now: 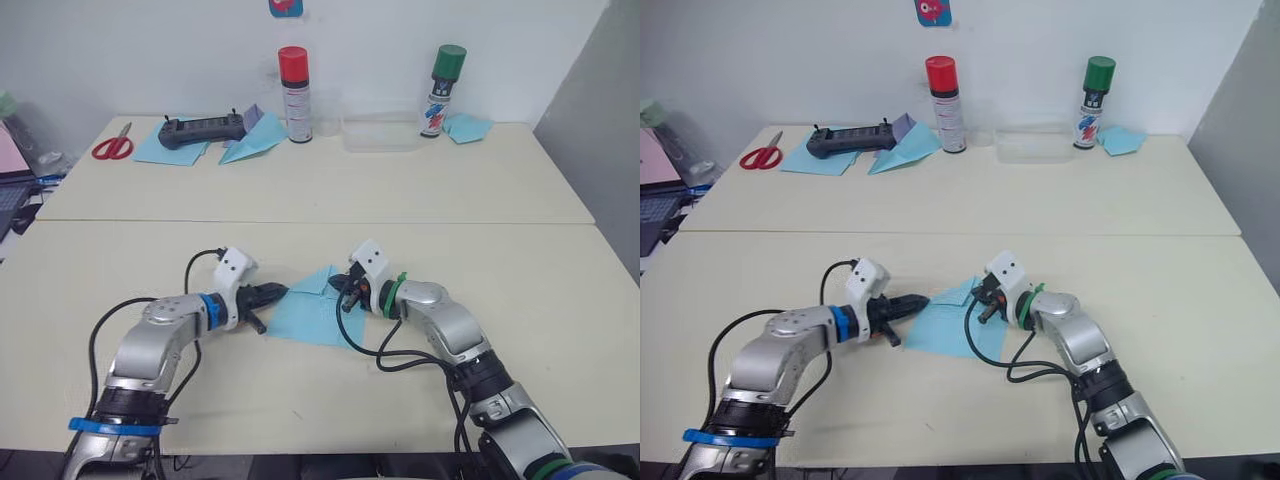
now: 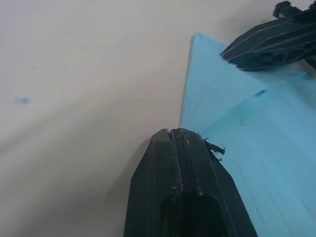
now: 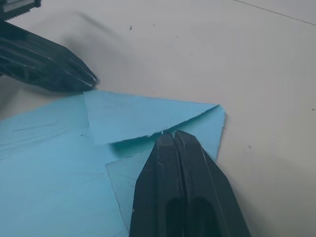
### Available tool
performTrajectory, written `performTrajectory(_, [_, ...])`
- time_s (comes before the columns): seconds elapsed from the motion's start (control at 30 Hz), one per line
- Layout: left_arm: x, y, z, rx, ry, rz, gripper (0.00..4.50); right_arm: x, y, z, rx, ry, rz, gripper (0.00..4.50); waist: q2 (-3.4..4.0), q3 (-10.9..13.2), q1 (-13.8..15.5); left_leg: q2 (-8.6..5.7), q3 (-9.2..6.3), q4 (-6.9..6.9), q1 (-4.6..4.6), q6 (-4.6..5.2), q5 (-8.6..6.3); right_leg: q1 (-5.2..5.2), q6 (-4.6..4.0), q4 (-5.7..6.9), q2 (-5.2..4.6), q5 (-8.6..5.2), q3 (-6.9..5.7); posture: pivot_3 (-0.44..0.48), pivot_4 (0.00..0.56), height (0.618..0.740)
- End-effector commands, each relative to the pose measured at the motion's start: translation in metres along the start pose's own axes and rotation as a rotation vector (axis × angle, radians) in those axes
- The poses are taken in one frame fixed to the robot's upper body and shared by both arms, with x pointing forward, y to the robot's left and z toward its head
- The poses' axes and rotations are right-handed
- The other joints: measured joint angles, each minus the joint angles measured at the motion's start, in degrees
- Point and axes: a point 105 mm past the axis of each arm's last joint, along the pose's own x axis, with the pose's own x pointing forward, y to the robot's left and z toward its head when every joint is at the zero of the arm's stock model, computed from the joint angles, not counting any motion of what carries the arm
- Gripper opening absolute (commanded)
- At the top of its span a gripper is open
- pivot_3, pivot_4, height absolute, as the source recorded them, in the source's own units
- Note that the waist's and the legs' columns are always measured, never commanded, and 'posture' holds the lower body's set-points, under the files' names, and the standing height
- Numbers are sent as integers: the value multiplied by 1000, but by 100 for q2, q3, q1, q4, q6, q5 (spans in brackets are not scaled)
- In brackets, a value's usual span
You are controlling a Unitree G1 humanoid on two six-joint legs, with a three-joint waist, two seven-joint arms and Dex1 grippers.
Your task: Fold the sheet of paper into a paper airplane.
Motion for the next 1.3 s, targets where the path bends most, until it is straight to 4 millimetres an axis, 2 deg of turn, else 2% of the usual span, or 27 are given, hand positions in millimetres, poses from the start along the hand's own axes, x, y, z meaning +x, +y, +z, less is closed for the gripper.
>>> performTrajectory(0.03, [-10,9,27,29,-61,38,12,1,1,-12,23,43,4,0,-3,2,2,0,0,0,-1,0,0,0,0,0,0,0,0,0,150,740])
performTrajectory(0.17, [-7,-11,57,82,-168,-55,12,2,0,-11,17,42,9,0,-3,2,3,0,1,0,-7,0,0,-5,1,-2,0,0,0,0,150,740])
performTrajectory(0.27, [3,-19,60,90,-181,-80,12,1,-2,-10,17,41,8,0,-3,2,-3,0,3,-1,-6,-1,0,-6,1,-2,0,1,2,0,150,740])
performTrajectory(0.4, [26,-25,31,133,-73,-97,12,-1,-4,-6,14,32,4,0,-3,2,-4,0,3,-1,-6,0,0,-7,0,-1,1,1,3,0,150,740])
performTrajectory(0.5, [38,-21,6,154,11,-87,12,-9,-6,3,19,-6,1,0,-3,2,9,-3,4,-1,-10,0,0,-10,1,-2,0,1,3,0,150,740])
performTrajectory(0.67, [45,-22,-2,147,34,-106,12,-17,-4,28,40,-102,16,0,-2,3,49,-5,2,-1,-16,0,0,-13,1,-3,-2,1,2,0,150,740])
performTrajectory(0.83, [48,-23,-3,150,33,-110,12,-10,2,41,71,-161,20,0,-1,3,52,-5,2,-1,-14,0,0,-11,1,-2,-2,1,1,0,150,740])
performTrajectory(0.97, [52,-25,1,161,30,-115,12,12,5,35,63,-124,-7,0,-1,4,72,-7,2,2,-13,0,0,-10,2,-2,-4,2,2,0,150,740])
performTrajectory(1.07, [53,-25,1,168,37,-120,12,18,1,24,20,-57,-28,0,-1,3,121,-10,2,3,-14,0,1,-9,4,-3,-5,3,2,0,150,740])
performTrajectory(1.2, [54,-24,-1,171,54,-114,12,21,-2,9,23,11,-49,0,-1,3,153,-11,3,2,-15,0,0,-11,4,-5,-7,2,3,0,150,740])
performTrajectory(1.3, [53,-25,-2,171,64,-120,12,17,-13,-1,25,50,-106,0,-1,2,153,-10,2,2,-9,0,1,-7,4,-1,-6,3,1,0,150,740])
